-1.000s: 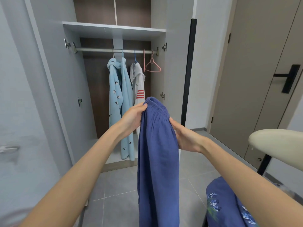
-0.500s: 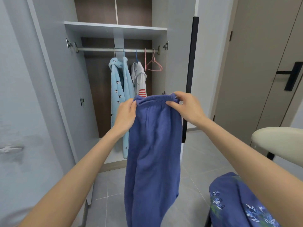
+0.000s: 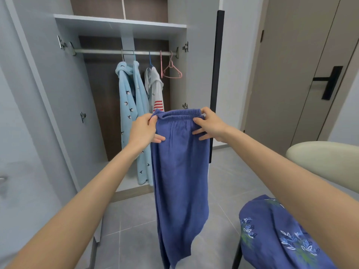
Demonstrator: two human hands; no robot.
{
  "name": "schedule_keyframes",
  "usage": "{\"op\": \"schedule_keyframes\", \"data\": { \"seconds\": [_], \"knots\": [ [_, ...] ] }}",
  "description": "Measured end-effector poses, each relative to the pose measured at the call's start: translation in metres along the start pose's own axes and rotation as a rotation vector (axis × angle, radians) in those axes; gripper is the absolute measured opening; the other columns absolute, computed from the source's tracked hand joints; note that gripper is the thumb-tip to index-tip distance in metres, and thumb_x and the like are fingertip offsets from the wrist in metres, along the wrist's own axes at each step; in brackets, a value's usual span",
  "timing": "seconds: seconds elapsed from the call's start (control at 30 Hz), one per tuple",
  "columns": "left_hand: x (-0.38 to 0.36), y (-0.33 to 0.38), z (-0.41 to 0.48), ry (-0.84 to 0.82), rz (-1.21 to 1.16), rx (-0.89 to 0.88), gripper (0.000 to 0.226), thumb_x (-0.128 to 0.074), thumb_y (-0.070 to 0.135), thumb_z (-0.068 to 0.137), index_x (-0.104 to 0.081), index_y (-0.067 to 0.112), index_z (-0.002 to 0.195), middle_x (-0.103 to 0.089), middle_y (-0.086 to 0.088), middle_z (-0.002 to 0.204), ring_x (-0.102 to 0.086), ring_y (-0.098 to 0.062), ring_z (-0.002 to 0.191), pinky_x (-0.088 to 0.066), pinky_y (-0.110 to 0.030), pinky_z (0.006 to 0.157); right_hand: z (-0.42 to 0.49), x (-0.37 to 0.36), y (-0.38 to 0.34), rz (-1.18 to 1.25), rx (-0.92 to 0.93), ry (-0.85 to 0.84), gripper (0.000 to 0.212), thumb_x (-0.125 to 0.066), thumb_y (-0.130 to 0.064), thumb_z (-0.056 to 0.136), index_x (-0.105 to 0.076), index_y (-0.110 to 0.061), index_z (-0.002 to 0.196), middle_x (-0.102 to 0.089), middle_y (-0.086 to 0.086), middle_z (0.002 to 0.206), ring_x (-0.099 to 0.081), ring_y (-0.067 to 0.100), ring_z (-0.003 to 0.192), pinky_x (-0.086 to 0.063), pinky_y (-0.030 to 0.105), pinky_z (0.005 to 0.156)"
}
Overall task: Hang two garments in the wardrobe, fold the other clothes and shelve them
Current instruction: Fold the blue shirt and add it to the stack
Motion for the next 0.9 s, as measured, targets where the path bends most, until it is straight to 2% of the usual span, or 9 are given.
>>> {"op": "schedule_keyframes", "data": {
  "seconds": [0.1,0.27,0.33,0.37,0.4,0.5,0.63,0.73,0.9],
  "knots": [
    [-0.012,-0.007,0.008,0.000,-0.002,0.025,0.022,-0.038,0.025,0.102,-0.058,0.016,0.104,-0.067,-0.005,0.088,-0.071,-0.023,0.066,-0.058,-0.042,0.075,0.011,0.003,0.014,-0.032,-0.047,-0.003,0.009,-0.040,-0.022,0.102,-0.036,-0.021,0.111,-0.046,0.002,0.118,-0.060,0.033,0.103,-0.051,0.052,0.085],
    [-0.045,-0.026,0.029,-0.014,-0.053,0.091,0.021,-0.037,0.023,0.102,-0.057,0.017,0.108,-0.064,-0.008,0.100,-0.070,-0.026,0.077,-0.059,-0.040,0.073,0.041,0.014,0.043,-0.004,-0.040,0.059,0.007,-0.040,-0.022,0.102,-0.039,-0.018,0.108,-0.053,0.011,0.114,-0.058,0.037,0.109,-0.049,0.053,0.088],
    [-0.064,-0.035,0.042,-0.019,-0.092,0.126,0.021,-0.037,0.022,0.102,-0.057,0.016,0.108,-0.063,-0.008,0.102,-0.070,-0.030,0.082,-0.058,-0.042,0.076,0.057,0.022,0.059,0.049,-0.016,0.104,0.006,-0.042,-0.020,0.101,-0.042,-0.016,0.104,-0.056,0.019,0.111,-0.060,0.036,0.099,-0.055,0.039,0.081],
    [-0.070,-0.038,0.046,-0.016,-0.101,0.137,0.023,-0.037,0.022,0.102,-0.057,0.015,0.110,-0.063,-0.008,0.103,-0.070,-0.030,0.083,-0.058,-0.043,0.077,0.063,0.024,0.065,0.090,0.006,0.116,0.003,-0.043,-0.018,0.100,-0.043,-0.016,0.101,-0.056,0.018,0.106,-0.059,0.031,0.092,-0.056,0.030,0.072],
    [-0.077,-0.040,0.051,-0.014,-0.099,0.139,0.025,-0.038,0.023,0.102,-0.058,0.013,0.112,-0.063,-0.008,0.104,-0.070,-0.029,0.083,-0.058,-0.042,0.077,0.069,0.027,0.071,0.126,0.027,0.128,0.003,-0.045,-0.016,0.100,-0.044,-0.016,0.097,-0.055,0.014,0.103,-0.056,0.024,0.091,-0.054,0.028,0.071],
    [-0.102,-0.042,0.069,-0.013,-0.104,0.134,0.024,-0.040,0.023,0.101,-0.062,0.013,0.107,-0.066,-0.009,0.100,-0.070,-0.026,0.080,-0.058,-0.035,0.074,0.089,0.042,0.095,0.185,0.039,0.160,0.006,-0.048,-0.013,0.098,-0.049,-0.018,0.094,-0.058,0.012,0.106,-0.057,0.023,0.100,-0.049,0.042,0.097],
    [-0.137,-0.031,0.085,-0.034,-0.147,0.116,0.020,-0.046,0.023,0.099,-0.064,0.014,0.096,-0.067,-0.007,0.090,-0.070,-0.020,0.075,-0.059,-0.029,0.070,0.103,0.076,0.115,0.260,0.018,0.227,0.015,-0.047,-0.005,0.095,-0.050,-0.017,0.089,-0.059,0.011,0.101,-0.058,0.026,0.098,-0.045,0.046,0.102],
    [-0.160,-0.010,0.091,-0.039,-0.184,0.070,0.021,-0.047,0.024,0.099,-0.065,0.014,0.092,-0.067,-0.004,0.086,-0.070,-0.016,0.072,-0.059,-0.027,0.068,0.106,0.109,0.117,0.296,0.032,0.271,0.017,-0.046,-0.003,0.093,-0.049,-0.018,0.085,-0.056,0.006,0.094,-0.054,0.019,0.093,-0.046,0.038,0.095],
    [-0.195,0.042,0.084,-0.081,-0.222,-0.023,0.032,-0.048,0.025,0.099,-0.064,-0.003,0.101,-0.066,-0.016,0.092,-0.071,-0.014,0.072,-0.060,-0.030,0.070,0.081,0.175,0.105,0.286,0.086,0.352,0.015,-0.046,-0.003,0.090,-0.049,-0.017,0.084,-0.054,0.004,0.089,-0.052,0.016,0.087,-0.042,0.027,0.078]
  ]
}}
Point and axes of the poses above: each hand's wrist, its own z-axis towards the middle knuckle, its own x-axis out of the back of the hand, y = z × x, the point moved 8 cm from there along z, towards the middle knuckle
